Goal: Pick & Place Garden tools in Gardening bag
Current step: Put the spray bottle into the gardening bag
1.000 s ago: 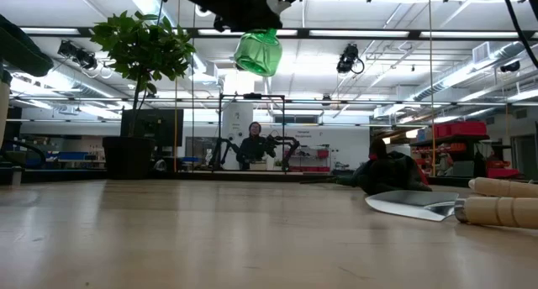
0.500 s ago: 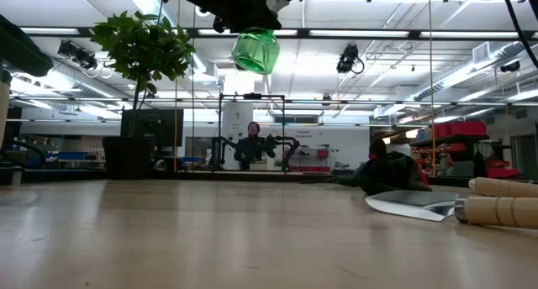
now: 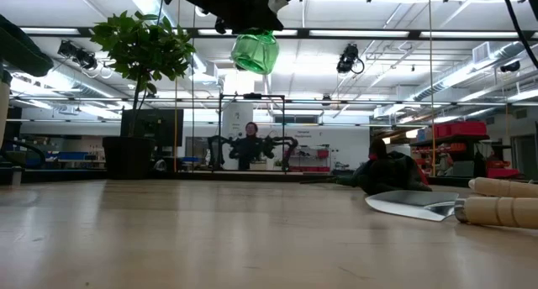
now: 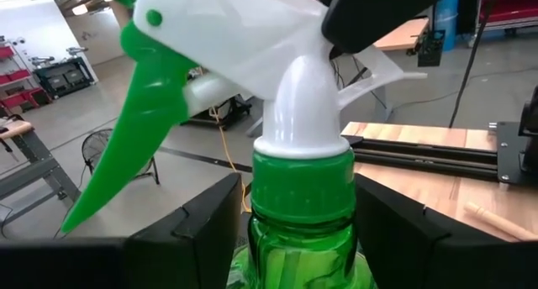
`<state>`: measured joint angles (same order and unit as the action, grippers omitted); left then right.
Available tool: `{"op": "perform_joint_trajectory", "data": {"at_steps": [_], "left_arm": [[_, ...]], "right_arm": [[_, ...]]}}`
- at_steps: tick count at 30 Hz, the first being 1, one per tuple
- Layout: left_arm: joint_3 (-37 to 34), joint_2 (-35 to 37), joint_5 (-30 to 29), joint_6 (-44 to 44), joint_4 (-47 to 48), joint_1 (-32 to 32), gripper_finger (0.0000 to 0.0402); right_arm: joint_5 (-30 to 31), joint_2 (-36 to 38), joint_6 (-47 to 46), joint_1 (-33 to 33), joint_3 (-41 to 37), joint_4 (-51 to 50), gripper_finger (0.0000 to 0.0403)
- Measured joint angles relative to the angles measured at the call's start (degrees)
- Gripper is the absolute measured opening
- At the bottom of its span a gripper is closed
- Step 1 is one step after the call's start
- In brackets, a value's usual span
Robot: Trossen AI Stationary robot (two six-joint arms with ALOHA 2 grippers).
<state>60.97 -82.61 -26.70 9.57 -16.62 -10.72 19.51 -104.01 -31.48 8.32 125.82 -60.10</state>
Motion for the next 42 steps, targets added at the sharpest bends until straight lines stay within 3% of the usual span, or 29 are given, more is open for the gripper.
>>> {"op": "perform_joint_trajectory", "data": {"at_steps": [9,23,29,36,42], "left_arm": [[0.0,0.04,0.04,-0.03,0.02,0.02,0.0168],[-0.02,0.07,0.09,-0.03,0.06,0.07,0.0163],[-0.15,0.07,-0.02,0.01,0.53,0.09,0.0169],[-0.17,0.14,-0.02,-0.04,0.37,0.09,0.0162],[-0.2,1.66,-0.1,-1.69,1.15,1.16,0.0167]], "right_arm": [[-0.02,0.0,0.47,0.0,0.0,-0.04,0.0044],[-0.09,0.0,0.71,0.0,0.0,-0.04,0.0057],[-0.07,0.0,0.69,-0.02,0.05,0.0,0.0086],[-0.11,0.02,1.09,-0.02,0.09,-0.01,0.0151],[-3.23,2.12,4.07,-0.05,0.09,-0.43,0.019]]}}
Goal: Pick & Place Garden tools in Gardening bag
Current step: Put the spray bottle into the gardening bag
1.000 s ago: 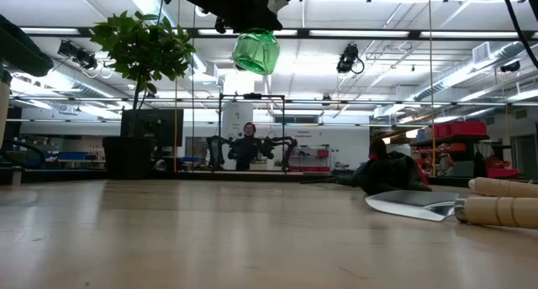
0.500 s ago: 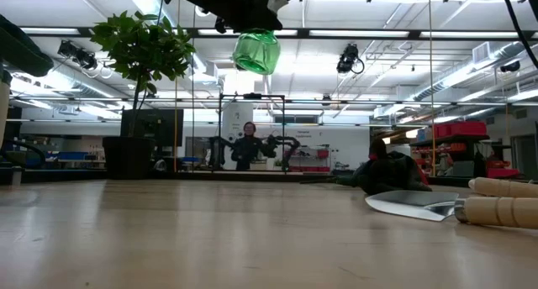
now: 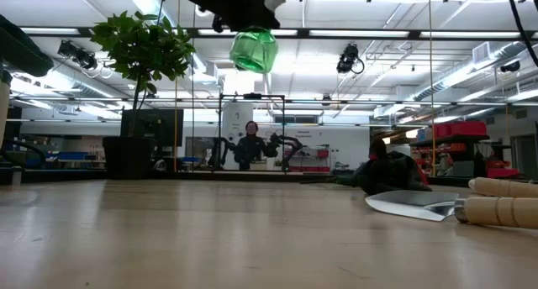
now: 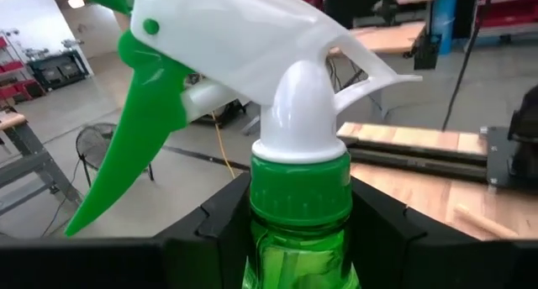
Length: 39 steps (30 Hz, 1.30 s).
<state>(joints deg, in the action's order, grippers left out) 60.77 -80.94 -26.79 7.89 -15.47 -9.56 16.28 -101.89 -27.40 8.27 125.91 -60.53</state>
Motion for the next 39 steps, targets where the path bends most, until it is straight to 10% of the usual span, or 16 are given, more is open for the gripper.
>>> {"op": "perform_joint_trajectory", "data": {"at_steps": [39], "left_arm": [[0.11,19.8,1.6,-7.24,15.94,26.41,0.0168]], "right_arm": [[1.26,6.87,6.78,-4.42,0.0,0.06,0.0159]]}}
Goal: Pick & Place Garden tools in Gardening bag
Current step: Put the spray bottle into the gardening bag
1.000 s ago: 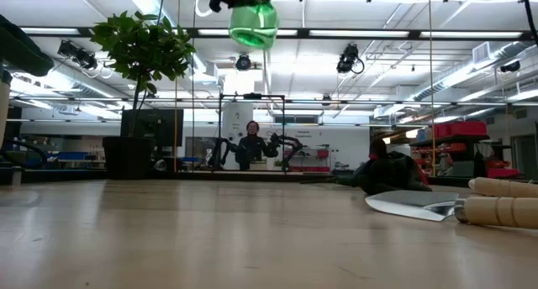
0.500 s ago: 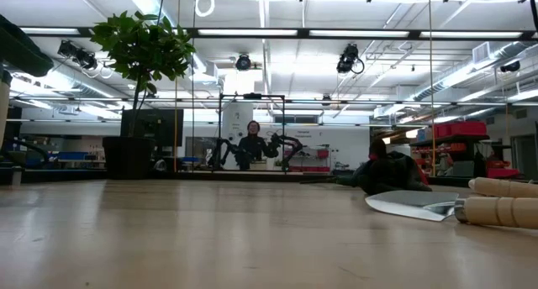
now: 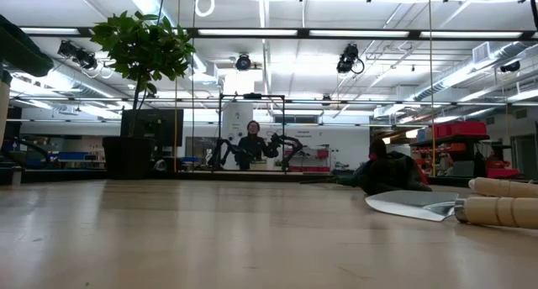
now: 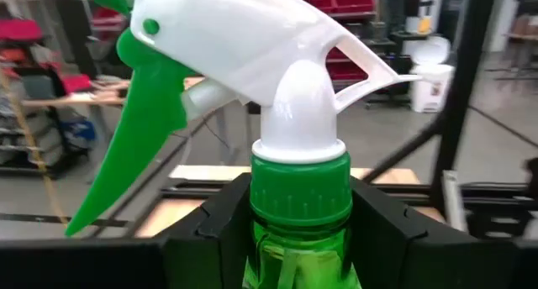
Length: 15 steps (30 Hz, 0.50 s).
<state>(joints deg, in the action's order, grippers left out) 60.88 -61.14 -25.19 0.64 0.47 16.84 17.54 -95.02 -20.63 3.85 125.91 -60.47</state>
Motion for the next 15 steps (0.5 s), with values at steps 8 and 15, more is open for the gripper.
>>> {"op": "perform_joint_trajectory", "data": {"at_steps": [8,15], "left_arm": [[0.0,0.22,0.19,-1.54,4.56,6.65,0.0165],[0.02,0.94,0.92,-6.04,10.19,10.92,0.0167]], "right_arm": [[0.0,0.0,-1.06,-1.7,0.0,0.04,0.0159],[0.01,-0.02,-1.35,-2.88,0.0,0.44,0.0159]]}}
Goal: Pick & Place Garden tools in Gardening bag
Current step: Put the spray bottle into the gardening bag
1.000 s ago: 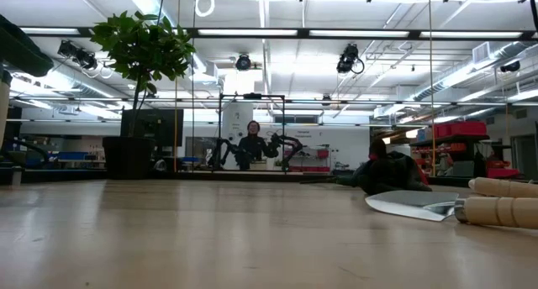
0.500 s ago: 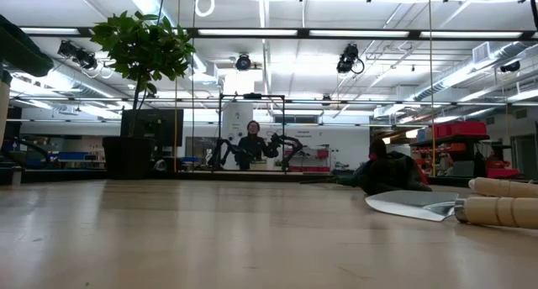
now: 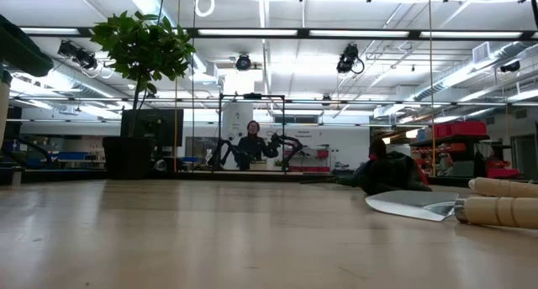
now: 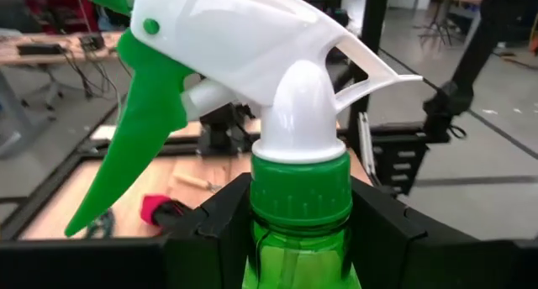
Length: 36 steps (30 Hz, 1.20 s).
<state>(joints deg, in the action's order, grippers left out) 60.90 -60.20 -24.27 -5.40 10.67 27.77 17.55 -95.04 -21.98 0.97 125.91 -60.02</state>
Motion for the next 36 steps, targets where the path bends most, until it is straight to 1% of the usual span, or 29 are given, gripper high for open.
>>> {"op": "perform_joint_trajectory", "data": {"at_steps": [7,13,22,26,31,34,36], "left_arm": [[0.0,0.0,-0.02,-2.79,4.2,1.88,0.0166],[0.0,0.57,-0.04,-2.99,5.93,2.12,0.0165],[0.0,3.54,0.02,-2.94,7.37,2.12,0.0166],[-0.02,5.14,0.09,-2.71,7.42,2.1,0.0166],[-0.02,6.47,0.09,-2.57,7.36,2.1,0.0166],[-0.02,6.73,0.15,-2.52,7.29,2.1,0.0166],[-0.02,6.75,0.15,-2.8,7.25,2.1,0.0166]], "right_arm": [[0.01,0.0,1.77,-1.28,0.0,0.04,0.0159],[0.01,-0.02,3.2,-3.19,-0.02,-0.01,0.0159],[0.97,-0.04,9.07,-7.6,-0.07,0.37,0.0156],[1.75,-0.04,9.3,-11.08,-0.07,1.02,0.0139],[6.6,-0.04,11.46,-16.2,-0.07,1.22,0.01],[6.87,-0.04,11.52,-17.96,-0.07,1.18,0.0074],[5.45,-0.04,11.26,-18.76,-0.11,0.4,0.0058]]}}
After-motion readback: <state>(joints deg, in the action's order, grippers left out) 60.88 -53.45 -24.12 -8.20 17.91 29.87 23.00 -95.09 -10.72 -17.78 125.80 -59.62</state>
